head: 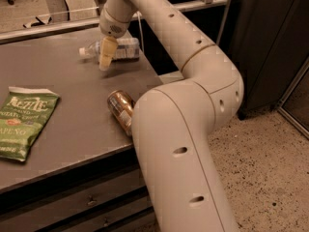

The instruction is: Place blue plastic bottle upright

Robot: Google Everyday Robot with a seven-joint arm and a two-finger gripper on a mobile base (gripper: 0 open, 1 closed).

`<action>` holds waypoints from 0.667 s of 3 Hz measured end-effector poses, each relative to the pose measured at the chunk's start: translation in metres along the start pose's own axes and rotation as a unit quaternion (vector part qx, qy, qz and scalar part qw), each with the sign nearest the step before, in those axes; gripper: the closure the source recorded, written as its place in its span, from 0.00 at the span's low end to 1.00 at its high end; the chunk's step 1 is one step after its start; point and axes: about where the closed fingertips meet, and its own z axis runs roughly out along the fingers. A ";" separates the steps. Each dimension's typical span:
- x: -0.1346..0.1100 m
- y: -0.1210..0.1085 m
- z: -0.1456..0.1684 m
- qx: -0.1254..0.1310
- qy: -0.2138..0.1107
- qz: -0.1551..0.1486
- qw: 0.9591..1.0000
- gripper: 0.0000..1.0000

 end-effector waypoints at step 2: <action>0.007 0.010 0.016 -0.027 0.048 -0.024 0.998 0.41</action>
Offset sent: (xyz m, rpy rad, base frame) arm -0.0060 -0.0069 -0.0161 -0.1608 0.0088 0.0483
